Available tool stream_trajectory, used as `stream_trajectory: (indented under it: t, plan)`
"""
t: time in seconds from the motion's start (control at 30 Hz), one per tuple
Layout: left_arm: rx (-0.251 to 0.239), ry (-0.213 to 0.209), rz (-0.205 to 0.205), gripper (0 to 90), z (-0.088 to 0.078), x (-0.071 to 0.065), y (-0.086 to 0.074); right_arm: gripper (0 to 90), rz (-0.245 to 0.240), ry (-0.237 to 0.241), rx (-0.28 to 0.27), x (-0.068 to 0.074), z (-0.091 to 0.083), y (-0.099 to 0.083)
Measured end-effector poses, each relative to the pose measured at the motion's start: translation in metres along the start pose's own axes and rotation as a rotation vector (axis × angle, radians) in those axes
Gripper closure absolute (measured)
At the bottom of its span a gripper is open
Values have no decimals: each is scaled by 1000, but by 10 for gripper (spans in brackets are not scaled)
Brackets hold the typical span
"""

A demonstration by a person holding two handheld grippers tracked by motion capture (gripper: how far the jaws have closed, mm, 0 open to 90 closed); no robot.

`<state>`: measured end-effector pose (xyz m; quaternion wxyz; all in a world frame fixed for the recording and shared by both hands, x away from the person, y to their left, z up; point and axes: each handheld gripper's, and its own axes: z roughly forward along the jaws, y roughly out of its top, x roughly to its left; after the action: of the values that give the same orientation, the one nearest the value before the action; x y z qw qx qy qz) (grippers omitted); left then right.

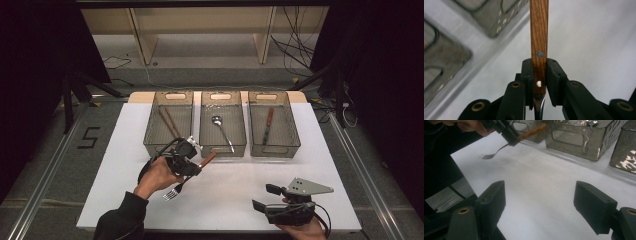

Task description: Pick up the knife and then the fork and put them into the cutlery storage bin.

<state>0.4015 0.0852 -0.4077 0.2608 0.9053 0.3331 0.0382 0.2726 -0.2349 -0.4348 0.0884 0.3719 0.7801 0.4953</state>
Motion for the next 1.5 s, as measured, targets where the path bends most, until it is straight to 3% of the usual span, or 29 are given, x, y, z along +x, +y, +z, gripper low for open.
stream_trajectory:
  t: [0.37,1.03,1.5]
  plan:
    - [-109,-66,36,769,-6,-10,49,263,-1,1,-3,-1,-1,0]
    - [-276,-121,1,769,6,-15,147,263,1,9,-7,-2,-1,0]
    - [-324,-119,-53,768,36,-10,192,263,-4,20,-3,-3,0,-1]
